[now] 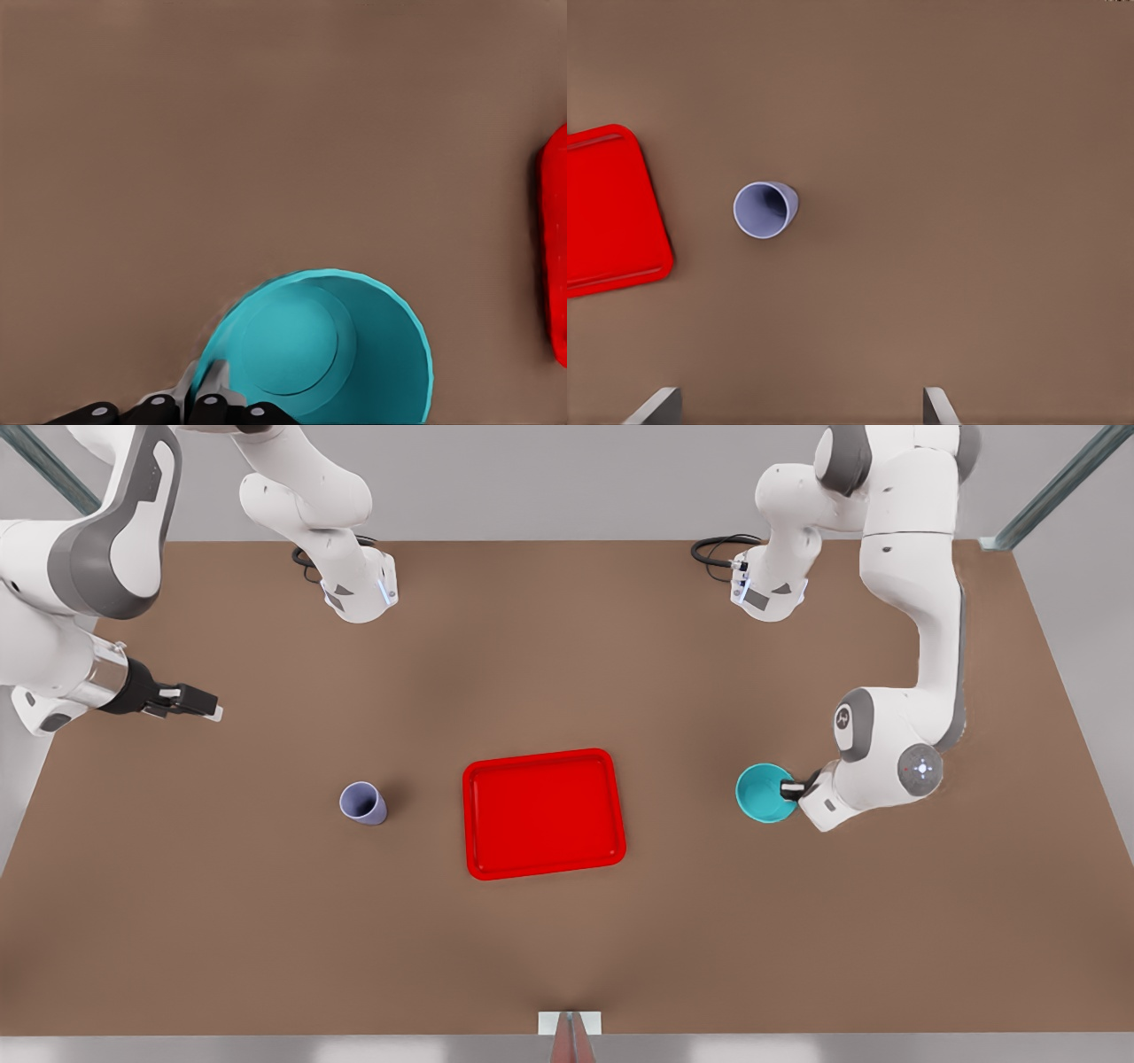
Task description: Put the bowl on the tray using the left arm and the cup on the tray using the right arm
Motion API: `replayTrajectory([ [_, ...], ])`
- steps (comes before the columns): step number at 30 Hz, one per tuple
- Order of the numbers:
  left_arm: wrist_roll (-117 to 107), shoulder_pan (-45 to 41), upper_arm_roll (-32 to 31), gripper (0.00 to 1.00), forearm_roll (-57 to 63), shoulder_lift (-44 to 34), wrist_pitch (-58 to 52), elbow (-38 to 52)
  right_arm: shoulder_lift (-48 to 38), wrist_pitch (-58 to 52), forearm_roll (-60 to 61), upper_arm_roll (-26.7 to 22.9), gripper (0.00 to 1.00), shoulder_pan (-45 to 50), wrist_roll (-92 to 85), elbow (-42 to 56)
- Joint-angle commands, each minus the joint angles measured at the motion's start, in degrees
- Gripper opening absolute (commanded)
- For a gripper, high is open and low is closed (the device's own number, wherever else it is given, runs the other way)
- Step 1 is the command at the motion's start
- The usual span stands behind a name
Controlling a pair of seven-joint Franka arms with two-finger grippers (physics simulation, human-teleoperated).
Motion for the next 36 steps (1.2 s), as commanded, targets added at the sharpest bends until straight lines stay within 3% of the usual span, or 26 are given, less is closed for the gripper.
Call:
replayTrajectory([
  [1, -2.73, -1.20, 0.03, 0.21, -4.43, 0.34, -0.06, 0.65, 0.00, 0.00, 0.00, 0.00, 1.00, -0.04, 0.04, 0.00],
  [4, -29.98, -6.04, -5.68, 0.21, -4.43, 7.55, -4.28, 14.36, 0.00, 0.09, 0.00, 0.00, 1.00, -0.04, -0.05, -0.09],
  [7, -46.51, -6.13, -14.38, 0.21, -5.31, 11.94, -3.31, 19.98, 0.08, 0.09, 0.00, 0.00, 1.00, -0.04, -0.05, -0.09],
  [10, -53.37, -11.57, -15.27, 0.21, -9.26, 17.65, -2.08, 26.31, 0.08, 0.09, 0.00, 0.00, 1.00, -0.04, -0.05, -0.09],
  [13, -51.97, -12.19, -15.27, 0.21, -6.36, 21.08, 4.34, 25.70, 0.08, 0.09, 0.00, 0.00, 1.00, -0.04, -0.05, -0.09],
  [20, -43.80, -9.12, -15.27, 0.21, -2.41, 21.09, 4.34, 22.45, 0.35, 0.35, -0.09, 0.00, 1.00, -0.04, -0.05, -0.09],
  [23, -42.21, -9.03, -15.27, 0.57, -2.41, 22.49, 5.83, 22.45, 0.44, 0.26, -0.09, 0.00, 1.00, -0.04, -0.05, -0.18],
  [24, -42.13, -8.85, -15.27, 0.83, -2.41, 22.58, 6.01, 22.45, 0.44, 0.18, -0.09, 0.00, 1.00, -0.04, -0.05, -0.18],
  [25, -42.21, -8.85, -15.27, 1.00, -2.41, 22.58, 5.92, 22.45, 0.35, 0.09, -0.09, 0.00, 1.00, -0.04, -0.05, -0.18],
  [28, -41.78, -8.77, -15.27, 1.00, -2.06, 22.06, 5.57, 22.45, 0.44, 0.88, -0.09, 0.00, 1.00, -0.13, -0.22, -1.67],
  [31, -34.49, -4.99, -13.78, 0.99, 4.53, 13.53, -11.46, 24.11, 0.52, 7.03, -0.61, 0.00, 1.00, 0.04, -0.22, -6.41],
  [33, -12.35, -4.55, -3.85, 0.99, 7.96, 8.79, -29.85, 32.73, 0.87, 14.50, -1.23, 0.61, 1.00, 0.75, -0.22, -12.65],
  [36, 8.32, -4.63, 3.89, 1.00, 11.38, 0.70, -40.12, 32.56, 2.71, 23.73, -1.23, 0.96, 1.00, 2.42, -0.22, -19.87],
])
